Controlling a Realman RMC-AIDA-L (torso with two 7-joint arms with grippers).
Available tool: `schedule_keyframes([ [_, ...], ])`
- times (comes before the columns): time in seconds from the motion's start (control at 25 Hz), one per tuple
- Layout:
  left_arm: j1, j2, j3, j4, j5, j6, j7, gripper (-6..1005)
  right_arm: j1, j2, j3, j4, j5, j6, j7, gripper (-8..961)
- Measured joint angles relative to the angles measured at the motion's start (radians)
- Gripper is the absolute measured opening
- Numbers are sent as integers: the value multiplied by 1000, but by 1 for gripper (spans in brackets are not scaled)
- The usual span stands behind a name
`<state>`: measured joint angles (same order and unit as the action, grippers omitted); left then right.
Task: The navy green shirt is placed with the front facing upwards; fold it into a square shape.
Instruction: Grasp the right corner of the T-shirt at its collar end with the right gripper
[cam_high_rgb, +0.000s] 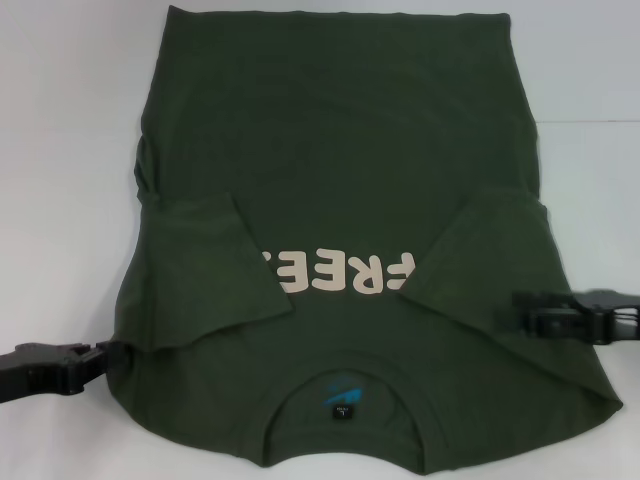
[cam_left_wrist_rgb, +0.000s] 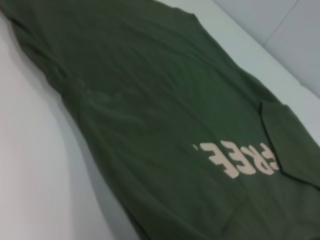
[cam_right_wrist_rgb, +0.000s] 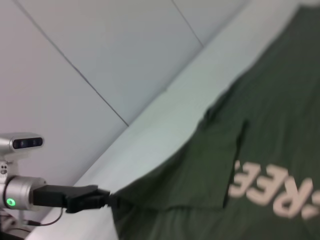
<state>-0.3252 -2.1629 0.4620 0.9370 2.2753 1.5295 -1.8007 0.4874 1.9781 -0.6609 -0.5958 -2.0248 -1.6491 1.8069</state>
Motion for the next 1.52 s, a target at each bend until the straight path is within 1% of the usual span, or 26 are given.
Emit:
schedule_keyframes([
  [0.12,2,0,0,0,-15,4,0,30,-19,-24,4,-14,-27,-21,130,887],
  [0.2,3,0,0,-2,-19,5,0,29,-40,-33,12,-34,-52,-19,209,885],
  [0.36,4,0,0,-7,-25,6,1,29,-96,-41,42,-89,-89,-13,301,881],
  [0.52,6,-1,0,-12,-31,6,3,29,-136,-48,82,-105,-121,-19,316,878],
  [0.72,0,-1,1,-23,-32,3,5,29,-162,-55,120,-105,-173,-22,316,877],
  [0.92,-4,-2,5,-26,-32,1,4,29,-167,-56,140,-105,-231,-13,318,877],
  [1.2,-8,-2,3,-28,-31,3,3,30,-162,-49,151,-100,-267,18,319,878],
  [1.52,-11,-2,1,-28,-31,4,3,30,-149,-32,145,-94,-272,56,317,878],
])
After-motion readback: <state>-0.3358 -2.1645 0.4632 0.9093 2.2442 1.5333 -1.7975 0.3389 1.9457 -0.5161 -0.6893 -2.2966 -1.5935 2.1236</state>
